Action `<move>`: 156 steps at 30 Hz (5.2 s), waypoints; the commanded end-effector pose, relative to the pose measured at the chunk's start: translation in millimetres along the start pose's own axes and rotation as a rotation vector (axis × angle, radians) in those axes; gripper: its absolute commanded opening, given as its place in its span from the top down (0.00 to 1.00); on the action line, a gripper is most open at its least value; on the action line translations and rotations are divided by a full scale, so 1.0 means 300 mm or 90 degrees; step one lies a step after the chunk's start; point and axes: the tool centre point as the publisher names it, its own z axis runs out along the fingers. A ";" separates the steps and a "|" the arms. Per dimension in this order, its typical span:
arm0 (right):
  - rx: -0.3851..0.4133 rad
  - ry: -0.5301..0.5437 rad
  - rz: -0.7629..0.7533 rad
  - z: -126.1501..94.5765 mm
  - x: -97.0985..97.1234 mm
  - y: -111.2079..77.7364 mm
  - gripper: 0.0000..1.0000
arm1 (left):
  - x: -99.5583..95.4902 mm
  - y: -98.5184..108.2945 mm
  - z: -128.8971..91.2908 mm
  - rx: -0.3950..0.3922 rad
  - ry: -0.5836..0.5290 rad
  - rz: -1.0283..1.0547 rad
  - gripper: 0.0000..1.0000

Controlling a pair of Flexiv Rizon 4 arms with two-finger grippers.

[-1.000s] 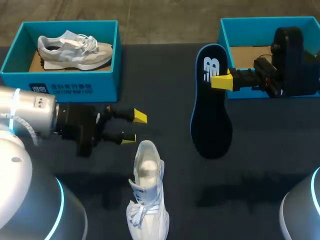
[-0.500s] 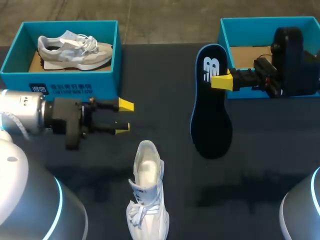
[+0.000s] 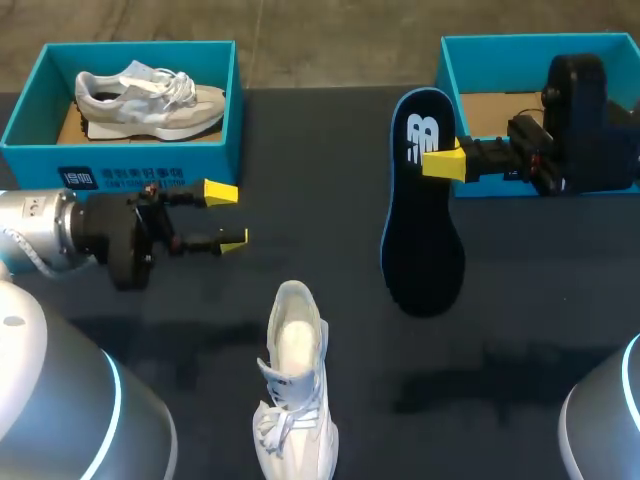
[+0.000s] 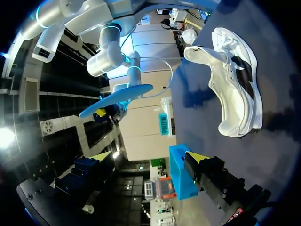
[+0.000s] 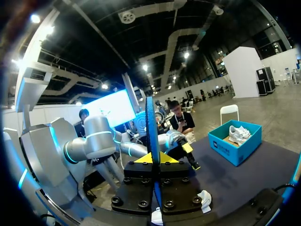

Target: Take the shoe out of the shoebox, open the shoe tongue, remove and reinsert the insole, then place the shoe into the shoebox

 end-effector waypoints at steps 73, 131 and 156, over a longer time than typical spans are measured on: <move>0.052 -0.088 0.585 0.277 -0.566 -0.075 1.00 | 0.002 0.009 0.004 0.003 0.001 0.000 0.00; 0.041 -0.109 0.795 0.352 -0.672 -0.146 1.00 | -0.042 0.101 0.288 0.030 -0.079 0.086 0.25; 0.041 -0.109 0.795 0.352 -0.672 -0.146 1.00 | -0.025 0.083 0.337 0.049 -0.072 0.092 0.69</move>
